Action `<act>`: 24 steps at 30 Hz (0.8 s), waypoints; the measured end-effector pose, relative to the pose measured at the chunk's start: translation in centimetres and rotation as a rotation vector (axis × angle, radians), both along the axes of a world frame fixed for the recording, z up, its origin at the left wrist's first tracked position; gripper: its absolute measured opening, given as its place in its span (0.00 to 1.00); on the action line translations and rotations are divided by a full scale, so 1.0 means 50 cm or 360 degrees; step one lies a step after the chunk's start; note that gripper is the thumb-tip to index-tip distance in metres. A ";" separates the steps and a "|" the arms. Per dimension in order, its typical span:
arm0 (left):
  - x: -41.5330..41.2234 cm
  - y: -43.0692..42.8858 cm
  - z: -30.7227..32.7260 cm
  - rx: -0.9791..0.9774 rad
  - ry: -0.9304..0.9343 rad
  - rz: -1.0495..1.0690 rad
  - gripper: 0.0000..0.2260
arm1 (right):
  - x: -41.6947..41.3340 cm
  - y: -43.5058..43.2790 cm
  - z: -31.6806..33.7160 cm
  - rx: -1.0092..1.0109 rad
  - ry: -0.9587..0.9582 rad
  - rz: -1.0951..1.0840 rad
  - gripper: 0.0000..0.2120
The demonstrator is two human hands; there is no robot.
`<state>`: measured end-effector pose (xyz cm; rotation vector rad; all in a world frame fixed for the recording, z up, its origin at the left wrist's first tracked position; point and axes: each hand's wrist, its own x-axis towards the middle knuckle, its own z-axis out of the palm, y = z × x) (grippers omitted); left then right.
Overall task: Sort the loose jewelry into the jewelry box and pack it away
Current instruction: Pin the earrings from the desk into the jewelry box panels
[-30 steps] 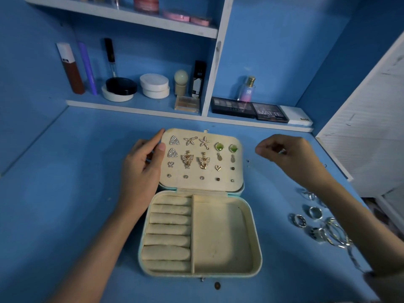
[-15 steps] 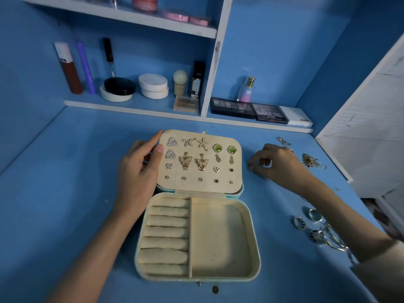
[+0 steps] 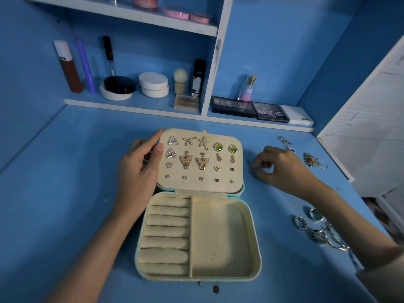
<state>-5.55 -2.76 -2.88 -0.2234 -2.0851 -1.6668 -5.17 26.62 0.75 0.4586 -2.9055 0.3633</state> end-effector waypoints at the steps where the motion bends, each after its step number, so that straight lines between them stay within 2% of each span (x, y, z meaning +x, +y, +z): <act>1: 0.000 0.000 0.000 -0.0004 -0.0001 0.0002 0.15 | 0.002 0.001 -0.001 0.0026 0.0020 0.0016 0.00; 7: 0.001 -0.001 0.002 -0.0032 0.0014 0.0006 0.15 | 0.016 0.009 -0.006 0.0179 0.0197 0.0071 0.05; 12: 0.002 0.001 0.003 -0.0024 0.0012 0.0016 0.16 | 0.017 0.018 -0.010 0.0188 0.0230 0.0056 0.07; 24: 0.001 0.001 0.003 -0.0008 0.0013 0.0005 0.16 | 0.012 0.013 -0.005 0.0084 0.0178 0.0024 0.02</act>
